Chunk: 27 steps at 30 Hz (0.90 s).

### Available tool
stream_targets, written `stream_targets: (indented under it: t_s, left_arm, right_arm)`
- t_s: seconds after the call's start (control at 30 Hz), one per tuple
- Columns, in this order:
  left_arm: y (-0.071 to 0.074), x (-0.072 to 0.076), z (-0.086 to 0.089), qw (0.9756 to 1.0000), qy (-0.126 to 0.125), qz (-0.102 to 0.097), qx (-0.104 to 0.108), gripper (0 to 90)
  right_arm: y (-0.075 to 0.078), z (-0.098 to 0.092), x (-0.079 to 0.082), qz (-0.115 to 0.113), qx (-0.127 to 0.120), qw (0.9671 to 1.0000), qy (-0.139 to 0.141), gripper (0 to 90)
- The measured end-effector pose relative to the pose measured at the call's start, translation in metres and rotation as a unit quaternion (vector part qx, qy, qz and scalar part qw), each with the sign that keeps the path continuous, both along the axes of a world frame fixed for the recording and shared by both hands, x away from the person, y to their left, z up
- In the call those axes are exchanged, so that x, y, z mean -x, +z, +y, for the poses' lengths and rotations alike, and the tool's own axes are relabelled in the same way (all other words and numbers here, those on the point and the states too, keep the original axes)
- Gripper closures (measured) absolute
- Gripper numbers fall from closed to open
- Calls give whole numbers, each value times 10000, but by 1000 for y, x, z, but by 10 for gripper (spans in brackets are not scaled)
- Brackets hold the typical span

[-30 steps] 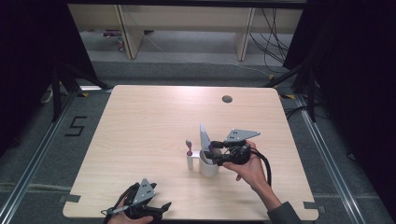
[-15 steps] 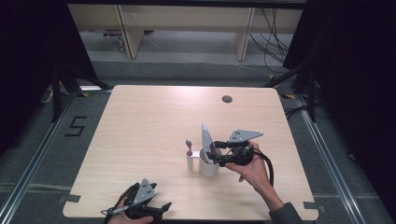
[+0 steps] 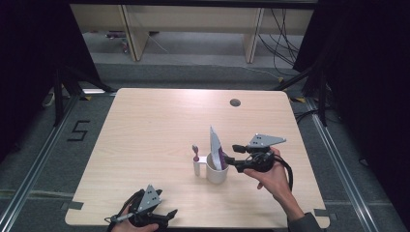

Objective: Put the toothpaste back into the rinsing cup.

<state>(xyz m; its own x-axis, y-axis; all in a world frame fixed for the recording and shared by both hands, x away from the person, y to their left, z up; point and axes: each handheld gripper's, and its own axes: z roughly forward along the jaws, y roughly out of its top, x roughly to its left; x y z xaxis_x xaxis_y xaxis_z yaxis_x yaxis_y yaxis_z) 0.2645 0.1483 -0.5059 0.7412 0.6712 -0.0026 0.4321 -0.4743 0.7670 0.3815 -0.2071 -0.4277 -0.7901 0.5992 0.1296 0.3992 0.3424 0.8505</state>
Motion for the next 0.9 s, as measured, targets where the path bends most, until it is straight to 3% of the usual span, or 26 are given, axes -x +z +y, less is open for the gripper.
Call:
stream_targets:
  t_s: [0.17, 0.2, 0.3, 0.33, 0.37, 0.4, 0.47, 0.63, 0.77, 0.83, 0.9]
  left_arm:
    - [0, 0, 0, 10000, 8, 9, 14, 173]
    - [0, 0, 0, 10000, 21, -8, 47, 173]
    - [0, -1, 1, 10000, 20, -4, -8, 173]
    - [0, -1, 1, 10000, -2, -26, -31, 173]
    - [0, 0, 0, 10000, 8, -13, -21, 173]
    - [-1, 0, 0, 10000, 19, -20, 70, 173]
    - [0, 0, 1, 10000, 18, 1, -10, 173]
    - [0, 0, 0, 10000, 25, 3, 46, 173]
    - [1, -1, 2, 10000, -17, -13, -76, 173]
    - [0, -1, 1, 10000, 5, -8, 41, 173]
    - [0, -1, 1, 10000, 0, -38, -19, 173]
  right_arm:
    - [-2, -11, 1, -106, 2, 9999, -103, 410]
    - [-2, -13, 2, 27, -79, 9999, -75, 408]
    - [-2, -20, 2, -99, 0, 9998, -160, 395]
    - [-3, -21, 4, 4, -79, 9998, -191, 388]
    - [-2, -25, 3, -115, 8, 9997, -236, 384]
    - [-3, -27, 4, -5, -31, 9997, -248, 381]
    - [-4, -31, 5, 28, -54, 9996, -282, 368]
    - [-7, -44, 10, 119, -58, 9991, -404, 347]
    - [-8, -53, 14, 235, -35, 9982, -548, 334]
    - [-10, -58, 16, 219, -39, 9980, -588, 331]
    - [-12, -63, 16, 43, -34, 9982, -590, 329]
